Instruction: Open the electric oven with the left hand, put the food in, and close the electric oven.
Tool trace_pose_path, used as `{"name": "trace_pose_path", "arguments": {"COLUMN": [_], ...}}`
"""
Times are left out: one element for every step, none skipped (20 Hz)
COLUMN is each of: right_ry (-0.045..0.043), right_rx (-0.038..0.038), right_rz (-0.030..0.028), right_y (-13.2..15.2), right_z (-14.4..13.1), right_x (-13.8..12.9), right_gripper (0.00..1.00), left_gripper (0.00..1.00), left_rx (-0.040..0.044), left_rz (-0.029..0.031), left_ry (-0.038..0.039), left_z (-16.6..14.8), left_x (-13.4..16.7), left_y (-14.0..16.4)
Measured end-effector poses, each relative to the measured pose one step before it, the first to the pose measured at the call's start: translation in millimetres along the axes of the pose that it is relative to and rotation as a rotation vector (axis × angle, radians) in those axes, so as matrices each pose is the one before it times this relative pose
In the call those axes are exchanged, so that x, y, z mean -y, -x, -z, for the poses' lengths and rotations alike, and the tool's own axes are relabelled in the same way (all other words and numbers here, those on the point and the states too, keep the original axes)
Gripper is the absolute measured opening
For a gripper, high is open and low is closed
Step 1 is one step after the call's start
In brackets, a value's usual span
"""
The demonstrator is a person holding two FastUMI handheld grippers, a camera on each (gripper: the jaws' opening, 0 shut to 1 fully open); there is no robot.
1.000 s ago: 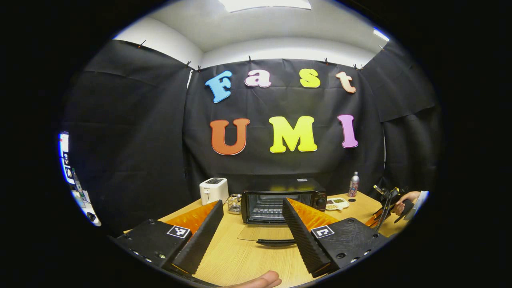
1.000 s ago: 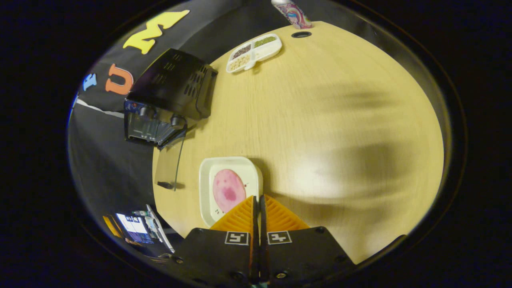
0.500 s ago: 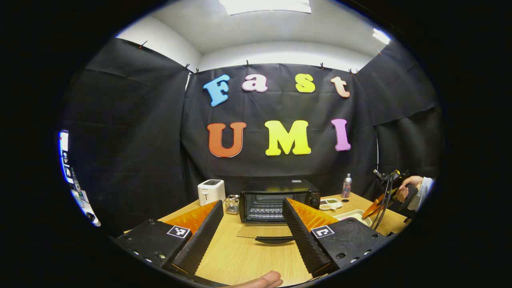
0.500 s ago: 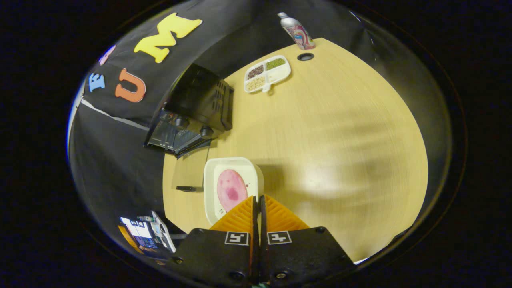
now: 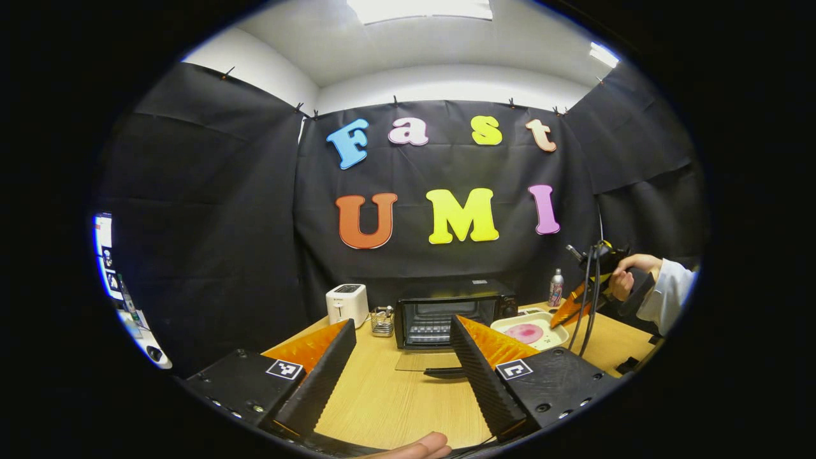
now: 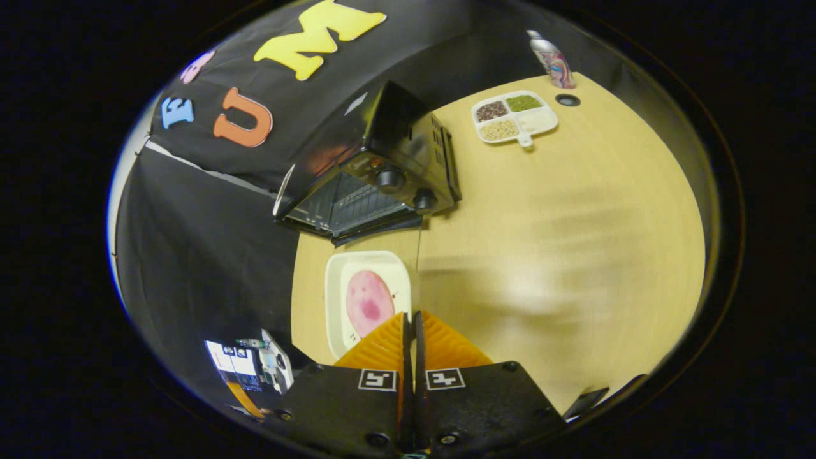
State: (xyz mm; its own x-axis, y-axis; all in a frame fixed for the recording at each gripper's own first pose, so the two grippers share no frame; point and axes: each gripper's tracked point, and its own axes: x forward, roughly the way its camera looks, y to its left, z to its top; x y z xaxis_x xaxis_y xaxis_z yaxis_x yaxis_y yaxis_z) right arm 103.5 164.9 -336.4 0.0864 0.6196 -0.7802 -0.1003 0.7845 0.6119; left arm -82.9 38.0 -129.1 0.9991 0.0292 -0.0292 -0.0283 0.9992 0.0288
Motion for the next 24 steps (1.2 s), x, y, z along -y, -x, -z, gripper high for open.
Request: {"name": "trace_pose_path", "arguments": {"right_ry": [-0.00733, -0.01389, -0.01626, -0.02363, -0.01954, -0.01409, -0.00875, -0.00613, -0.0161, -0.0323, -0.03749, -0.03278, -0.04485, -0.04672, -0.0485, -0.04297, -0.0373, -0.02968, -0.03102, -0.02868, -0.0271, -0.02548, -0.01661, -0.01344], "right_rx": [-0.00123, 0.00201, 0.00386, -0.00141, 0.0047, 0.01695, 0.02042, 0.01967, 0.02465, 0.02716, 0.03187, 0.03381, 0.03551, 0.03453, 0.03635, 0.03815, 0.04414, 0.04359, 0.04206, 0.03921, 0.03406, 0.03373, 0.02854, 0.02405], "right_rz": [-0.00266, -0.00141, 0.00101, 0.00352, 0.00379, 0.00434, 0.01093, 0.00746, 0.00763, -0.00386, -0.00935, -0.00866, -0.00387, 0.00318, 0.00189, -0.00004, -0.0029, -0.00224, -0.00134, -0.00426, -0.00319, -0.00316, 0.00032, -0.00352], "right_y": [-9.08, -9.14, -9.91, -10.68, -9.36, -10.52, -9.34, -8.85, -9.09, -7.58, -6.94, -8.1, -8.77, -8.55, -8.0, -7.76, -6.41, -5.48, -7.0, -5.24, -3.65, -5.06, -3.0, -5.6], "right_z": [0.48, -0.7, 0.24, -0.06, -0.22, -3.23, -3.32, -3.22, -3.46, -3.74, -3.83, -5.09, -5.3, -4.32, -4.39, -4.77, -3.17, -2.78, -2.5, -2.2, -0.9, -1.69, -1.33, -2.04], "right_x": [-8.65, -9.08, -8.51, -7.26, -7.59, -6.38, -5.53, -5.05, -4.02, -5.17, -6.27, -4.95, -3.12, -1.92, -1.02, -1.42, -3.97, -3.74, -1.83, -4.14, -3.09, -3.04, -2.34, -3.9], "right_gripper": [0.04, 0.01, 0.01, 0.01, 0.04, 0.01, 0.04, 0.04, 0.04, 0.04, 0.02, 0.02, 0.04, 0.04, 0.04, 0.04, 0.04, 0.04, 0.04, 0.04, 0.04, 0.01, 0.04, 0.04], "left_gripper": [0.94, 0.94, 0.94, 0.94, 0.94, 0.94, 0.94, 0.94, 0.94, 0.94, 0.94, 0.94, 0.94, 0.94, 0.94, 0.94, 0.94, 0.94, 0.94, 0.94, 0.94, 0.94, 0.94, 0.94], "left_rx": [-0.00404, -0.00469, -0.00816, -0.00846, -0.00089, -0.00302, -0.00405, -0.00298, -0.00577, -0.00562, -0.00224, -0.00282, -0.00285, -0.00587, -0.0073, -0.00335, 0.00033, 0.00224, 0.00261, 0.00145, 0.00013, -0.00148, -0.00246, -0.00608], "left_rz": [-0.0037, -0.00212, 0.00442, 0.01315, 0.01088, -0.00288, -0.00737, -0.00627, -0.00693, -0.00444, -0.00226, -0.00275, -0.00497, -0.00694, -0.00162, 0.00128, -0.00008, -0.00138, -0.00112, -0.00142, -0.0007, 0.00308, 0.00492, 0.0036], "left_ry": [-0.00502, -0.00034, 0.00819, 0.01411, 0.01088, 0.00521, -0.00213, -0.00484, -0.00336, -0.00206, -0.00231, -0.00458, -0.00582, -0.0032, -0.00176, -0.00328, -0.00465, -0.00628, -0.00644, -0.00582, -0.00384, -0.00162, 0.00346, 0.00332], "left_z": [1.65, 1.98, 3.41, 2.99, 1.12, 1.46, 2.78, 2.04, 3.1, 3.45, 1.35, 2.3, 4.19, 3.88, 3.67, 2.29, -0.43, 0.21, 1.91, 1.83, 0.65, 1.12, 1.43, 1.68], "left_x": [-4.76, -3.41, -2.51, 0.89, -0.36, -3.76, -6.59, -5.08, -3.63, -4.09, -3.15, -3.78, -4.24, -5.16, -2.96, -2.54, -3.17, -3.42, -3.99, -2.88, -2.14, -1.14, -1.28, -0.88], "left_y": [0.51, 0.49, 0.27, 0.03, 2.32, 0.39, -1.28, -0.02, -1.85, -0.65, 0.04, -0.05, -1.55, -1.35, -1.63, -1.77, -0.03, -0.44, -0.44, -2.32, -1.28, -1.43, -0.62, -1.24]}}
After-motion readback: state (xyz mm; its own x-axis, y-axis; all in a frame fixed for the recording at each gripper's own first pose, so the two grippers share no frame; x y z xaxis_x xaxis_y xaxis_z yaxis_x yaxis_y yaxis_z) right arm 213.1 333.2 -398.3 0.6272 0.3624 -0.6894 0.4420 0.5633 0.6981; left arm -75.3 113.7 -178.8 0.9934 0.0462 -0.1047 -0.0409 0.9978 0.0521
